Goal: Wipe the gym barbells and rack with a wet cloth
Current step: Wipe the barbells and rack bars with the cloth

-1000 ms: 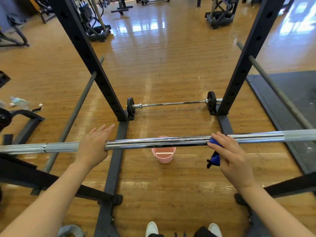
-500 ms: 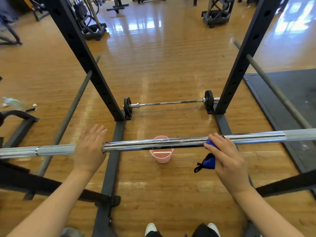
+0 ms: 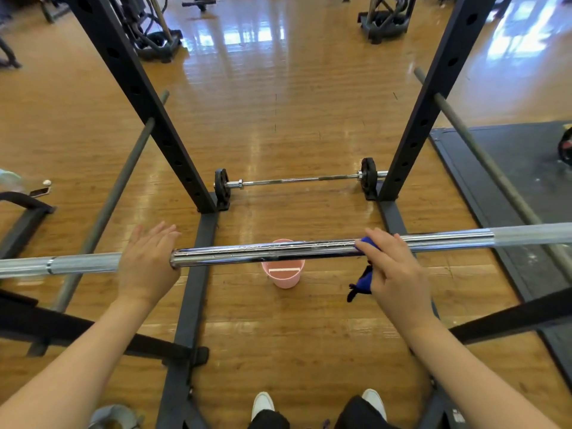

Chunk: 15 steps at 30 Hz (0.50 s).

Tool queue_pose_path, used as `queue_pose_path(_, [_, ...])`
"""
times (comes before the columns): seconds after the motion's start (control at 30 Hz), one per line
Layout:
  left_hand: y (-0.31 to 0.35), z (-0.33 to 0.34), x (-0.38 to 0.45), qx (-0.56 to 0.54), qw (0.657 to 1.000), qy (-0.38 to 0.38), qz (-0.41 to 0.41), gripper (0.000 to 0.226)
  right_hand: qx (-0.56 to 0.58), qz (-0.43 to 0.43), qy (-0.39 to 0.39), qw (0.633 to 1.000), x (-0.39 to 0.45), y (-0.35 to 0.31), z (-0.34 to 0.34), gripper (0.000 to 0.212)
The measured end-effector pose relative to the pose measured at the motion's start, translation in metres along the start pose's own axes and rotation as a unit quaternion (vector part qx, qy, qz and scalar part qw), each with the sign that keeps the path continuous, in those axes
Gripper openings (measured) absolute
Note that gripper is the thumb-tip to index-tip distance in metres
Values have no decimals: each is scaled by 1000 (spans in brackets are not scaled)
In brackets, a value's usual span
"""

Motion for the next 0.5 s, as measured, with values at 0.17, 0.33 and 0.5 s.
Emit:
queue_pose_path(0.17, [-2, 2, 2, 6, 1000, -26, -6, 45, -16, 94, 47, 994, -2, 39, -26, 41])
queue_pose_path(0.33, [-3, 4, 1, -1, 999, -31, -19, 48, -32, 93, 72, 993, 5, 16, -10, 36])
queue_pose_path(0.5, [2, 0, 0, -4, 1000, -26, -17, 41, -18, -2, 33, 999, 1, -17, 10, 37])
Point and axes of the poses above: each hand's wrist, its own x-axis towards the middle knuckle, its own z-axis out of the palm, y = z × x, the point moved 5 cm from there along x, towards the middle knuckle, and after that the axes turned 3 degrees about z, right-handed, at the moved point
